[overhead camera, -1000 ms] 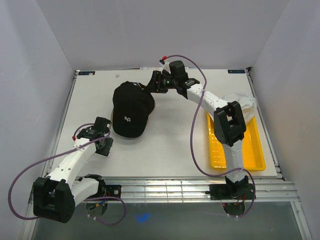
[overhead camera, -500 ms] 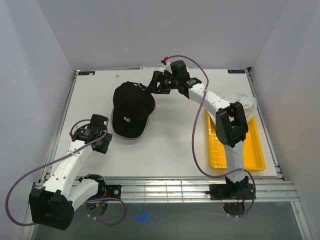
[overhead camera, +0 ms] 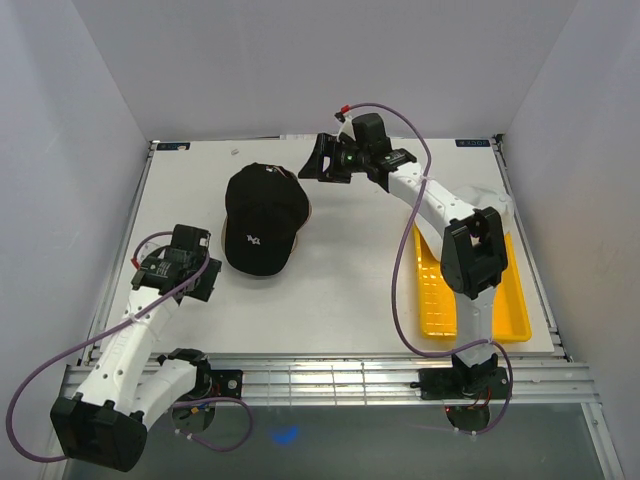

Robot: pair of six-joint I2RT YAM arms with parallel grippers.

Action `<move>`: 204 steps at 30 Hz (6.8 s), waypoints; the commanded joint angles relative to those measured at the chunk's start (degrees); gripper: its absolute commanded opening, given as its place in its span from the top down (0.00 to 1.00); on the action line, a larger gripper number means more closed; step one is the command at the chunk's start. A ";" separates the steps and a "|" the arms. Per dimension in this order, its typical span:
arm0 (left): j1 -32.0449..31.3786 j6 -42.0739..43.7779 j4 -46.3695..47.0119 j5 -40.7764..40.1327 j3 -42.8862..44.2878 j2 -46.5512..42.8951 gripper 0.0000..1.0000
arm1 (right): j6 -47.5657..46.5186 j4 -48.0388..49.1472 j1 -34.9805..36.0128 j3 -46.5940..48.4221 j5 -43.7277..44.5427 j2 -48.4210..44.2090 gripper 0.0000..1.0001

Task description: Stack the hats

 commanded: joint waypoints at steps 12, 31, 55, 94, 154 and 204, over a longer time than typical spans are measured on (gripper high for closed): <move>0.21 7.18 1.00 2.66 10.15 0.37 0.44 | 1.61 -0.60 0.04 5.02 -3.97 -0.93 0.21; -0.14 24.50 14.17 22.69 27.11 5.55 0.38 | -3.67 -22.57 -11.36 -11.76 14.57 -28.95 0.22; -25.81 25.11 32.73 26.75 23.95 17.43 0.35 | -4.28 -35.23 -52.08 -12.93 12.99 -25.73 0.23; -25.90 29.86 26.85 24.90 22.72 11.54 0.33 | -1.12 -33.21 -50.50 -9.93 18.97 -9.28 0.65; -25.72 42.78 40.90 34.66 23.25 13.73 0.17 | 6.97 -39.45 -11.91 12.40 0.17 -36.17 0.92; -20.98 40.77 57.25 50.30 16.40 13.03 0.19 | 11.98 -32.77 -11.83 10.56 -11.79 -37.06 0.92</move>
